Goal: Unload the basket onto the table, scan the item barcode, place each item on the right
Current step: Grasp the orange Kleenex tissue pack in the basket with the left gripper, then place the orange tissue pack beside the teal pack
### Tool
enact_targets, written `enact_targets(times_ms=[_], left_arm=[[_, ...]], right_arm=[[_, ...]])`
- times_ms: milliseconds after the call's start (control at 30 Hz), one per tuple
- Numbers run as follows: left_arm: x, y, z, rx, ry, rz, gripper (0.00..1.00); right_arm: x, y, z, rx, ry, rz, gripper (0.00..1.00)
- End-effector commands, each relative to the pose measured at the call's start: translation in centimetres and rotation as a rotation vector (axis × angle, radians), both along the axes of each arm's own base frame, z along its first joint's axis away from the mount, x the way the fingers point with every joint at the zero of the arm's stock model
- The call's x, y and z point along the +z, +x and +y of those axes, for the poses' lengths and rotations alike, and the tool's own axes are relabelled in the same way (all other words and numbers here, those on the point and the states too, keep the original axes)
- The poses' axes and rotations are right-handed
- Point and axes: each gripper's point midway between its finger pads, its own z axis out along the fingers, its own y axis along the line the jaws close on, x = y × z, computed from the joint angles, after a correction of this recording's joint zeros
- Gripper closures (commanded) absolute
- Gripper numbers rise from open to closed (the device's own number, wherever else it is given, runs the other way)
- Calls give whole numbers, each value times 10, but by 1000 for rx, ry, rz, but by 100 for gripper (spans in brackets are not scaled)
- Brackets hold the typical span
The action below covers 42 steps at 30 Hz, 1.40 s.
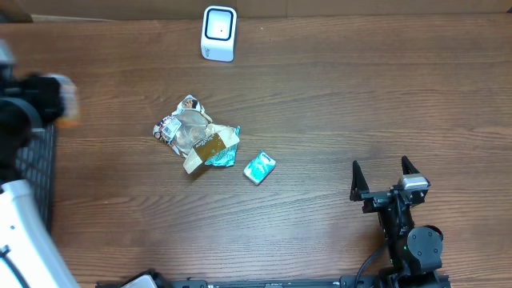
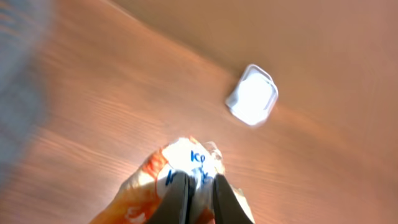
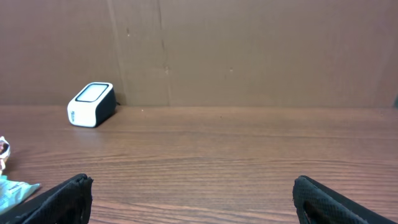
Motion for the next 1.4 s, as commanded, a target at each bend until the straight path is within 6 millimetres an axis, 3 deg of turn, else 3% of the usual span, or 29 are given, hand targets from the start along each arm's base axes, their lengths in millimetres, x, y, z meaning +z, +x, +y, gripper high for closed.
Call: enact_targets(times_ms=[0,100,233,467,700,833,933,1067,1200,1267,1300,1367], left_arm=[[-55,3,-64,-191,31,176,96],[-97,1,-119,-356,36,264,96],[-148,-7,-165,-484,65,353,96],[-230,-23,-217,-584,141,487,96],[-280,-33,-258,-698,177,591,96],[-303,-34,-260,-700,211,644,53],[-303,-27,-259,-688,221,622,37],[-280,-9,-256,-653,257,562,32],[-225,13,-244,-584,321,484,28],[-194,21,-233,-541,342,447,17],[-176,25,-226,-515,349,426,5],[-143,32,-209,-459,354,383,1]], right_arm=[[-2,0,1,3,-5,-3,0],[-2,0,1,3,-4,-3,0],[-2,0,1,3,-5,-3,0],[-2,0,1,3,-4,-3,0],[-2,0,1,3,-5,-3,0],[-2,0,1,3,-4,-3,0],[-2,0,1,3,-5,-3,0],[-2,0,1,3,-5,-3,0],[-2,0,1,3,-5,-3,0],[-2,0,1,3,-5,-3,0],[-2,0,1,3,-4,-3,0],[-2,0,1,3,-5,-3,0]])
